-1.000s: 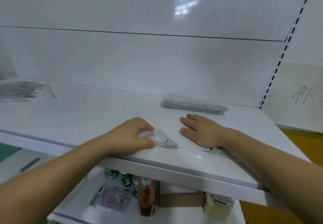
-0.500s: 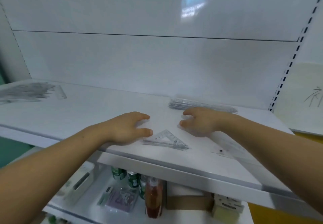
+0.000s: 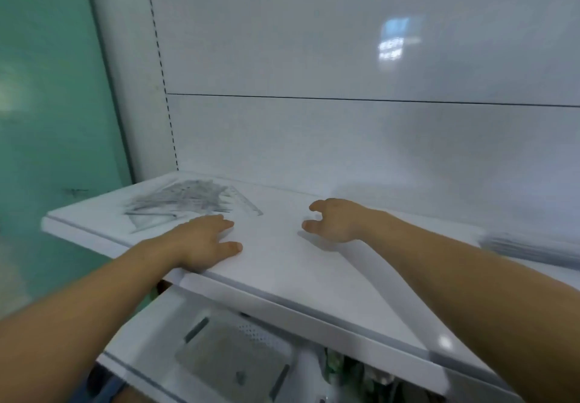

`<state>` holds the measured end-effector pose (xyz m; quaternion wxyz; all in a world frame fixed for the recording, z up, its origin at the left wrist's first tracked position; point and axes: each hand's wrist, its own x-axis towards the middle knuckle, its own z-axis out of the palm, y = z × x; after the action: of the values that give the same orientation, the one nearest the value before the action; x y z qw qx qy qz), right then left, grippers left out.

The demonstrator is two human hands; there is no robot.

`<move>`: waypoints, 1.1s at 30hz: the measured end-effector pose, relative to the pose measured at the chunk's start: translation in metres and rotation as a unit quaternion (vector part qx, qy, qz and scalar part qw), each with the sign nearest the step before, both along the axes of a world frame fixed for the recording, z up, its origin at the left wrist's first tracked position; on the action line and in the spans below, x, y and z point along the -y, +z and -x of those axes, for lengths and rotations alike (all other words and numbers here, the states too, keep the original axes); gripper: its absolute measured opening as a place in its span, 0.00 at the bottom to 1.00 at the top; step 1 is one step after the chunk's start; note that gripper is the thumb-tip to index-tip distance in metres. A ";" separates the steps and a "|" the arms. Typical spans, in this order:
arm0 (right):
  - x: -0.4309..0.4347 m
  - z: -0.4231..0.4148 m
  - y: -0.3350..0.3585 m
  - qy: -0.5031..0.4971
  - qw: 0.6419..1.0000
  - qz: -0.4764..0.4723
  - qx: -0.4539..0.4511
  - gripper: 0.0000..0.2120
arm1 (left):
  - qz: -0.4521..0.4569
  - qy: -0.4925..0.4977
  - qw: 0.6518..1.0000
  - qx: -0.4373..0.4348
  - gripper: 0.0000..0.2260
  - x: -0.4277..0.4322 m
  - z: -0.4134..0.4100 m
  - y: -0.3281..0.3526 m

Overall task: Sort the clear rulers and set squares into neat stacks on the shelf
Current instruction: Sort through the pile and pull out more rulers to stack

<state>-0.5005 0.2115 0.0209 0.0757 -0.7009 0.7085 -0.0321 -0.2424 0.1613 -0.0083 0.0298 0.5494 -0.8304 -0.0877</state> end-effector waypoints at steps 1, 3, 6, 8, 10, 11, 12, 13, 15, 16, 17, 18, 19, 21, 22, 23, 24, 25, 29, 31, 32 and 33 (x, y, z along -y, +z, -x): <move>0.014 -0.019 -0.001 0.004 1.000 0.001 0.001 0.31 | 0.002 0.011 1.000 -0.001 0.32 0.011 -0.020 0.001; 0.042 -0.051 -0.004 0.013 1.000 0.000 0.001 0.32 | 0.006 0.030 0.999 -0.014 0.32 0.033 -0.055 0.004; 0.080 -0.089 -0.008 0.018 1.000 0.001 -0.006 0.31 | 0.030 0.048 0.998 -0.040 0.31 0.065 -0.094 0.006; 0.105 -0.108 -0.011 0.028 0.999 0.013 -0.006 0.30 | 0.050 0.062 0.996 -0.031 0.32 0.086 -0.110 0.006; 0.131 -0.127 -0.013 0.048 0.998 0.030 0.005 0.31 | 0.051 0.088 0.994 -0.027 0.34 0.105 -0.122 0.005; 0.142 -0.136 -0.013 0.059 0.997 0.039 0.015 0.31 | 0.044 0.100 0.994 -0.028 0.35 0.113 -0.126 0.003; 0.154 -0.145 -0.014 0.070 0.996 0.047 0.024 0.32 | 0.038 0.107 0.993 -0.032 0.36 0.121 -0.129 0.002; 0.165 -0.154 -0.014 0.084 0.995 0.050 0.030 0.33 | 0.031 0.111 0.993 -0.034 0.36 0.128 -0.133 0.000; 0.191 -0.168 -0.015 0.109 0.993 0.040 0.036 0.34 | 0.024 0.110 0.993 -0.039 0.34 0.142 -0.137 -0.001; 0.205 -0.173 -0.015 0.119 0.992 0.030 0.035 0.34 | 0.026 0.105 0.993 -0.042 0.33 0.149 -0.139 0.000; 0.217 -0.177 -0.015 0.126 0.991 0.019 0.030 0.33 | 0.031 0.100 0.994 -0.044 0.30 0.155 -0.140 0.002; 0.229 -0.180 -0.015 0.134 0.991 0.014 0.027 0.31 | 0.042 0.095 0.994 -0.045 0.26 0.160 -0.142 0.003; 0.239 -0.182 -0.014 0.141 0.989 0.018 0.031 0.30 | 0.055 0.090 0.993 -0.047 0.21 0.165 -0.143 0.006; 0.253 -0.182 -0.013 0.145 0.986 0.039 0.073 0.30 | 0.073 0.083 0.992 -0.058 0.17 0.174 -0.143 0.011; 0.258 -0.181 -0.013 0.139 0.984 0.045 0.105 0.29 | 0.073 0.081 0.992 -0.063 0.17 0.177 -0.143 0.014; 0.261 -0.180 -0.013 0.133 0.980 0.051 0.136 0.26 | 0.069 0.079 0.992 -0.064 0.19 0.180 -0.143 0.015; 0.264 -0.178 -0.013 0.125 0.977 0.056 0.166 0.23 | 0.066 0.078 0.993 -0.062 0.21 0.184 -0.143 0.017; 0.265 -0.176 -0.014 0.117 0.973 0.062 0.190 0.19 | 0.065 0.078 0.993 -0.057 0.23 0.188 -0.144 0.017; 0.257 -0.168 -0.012 0.087 0.972 0.093 0.197 0.14 | 0.079 0.065 0.994 -0.037 0.24 0.201 -0.151 0.020; 0.246 -0.167 -0.008 0.070 0.980 0.092 0.161 0.16 | 0.088 0.046 0.994 -0.041 0.25 0.206 -0.157 0.020; 0.241 -0.169 -0.006 0.057 0.984 0.083 0.145 0.17 | 0.092 0.037 0.994 -0.050 0.25 0.209 -0.160 0.020; 0.237 -0.170 -0.005 0.044 0.987 0.071 0.136 0.17 | 0.096 0.027 0.993 -0.061 0.24 0.210 -0.164 0.020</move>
<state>-0.3303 -0.0252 0.0158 0.1234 -0.7243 0.6557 -0.1740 -0.0787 -0.0490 0.0117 0.1357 0.5601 -0.8163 -0.0402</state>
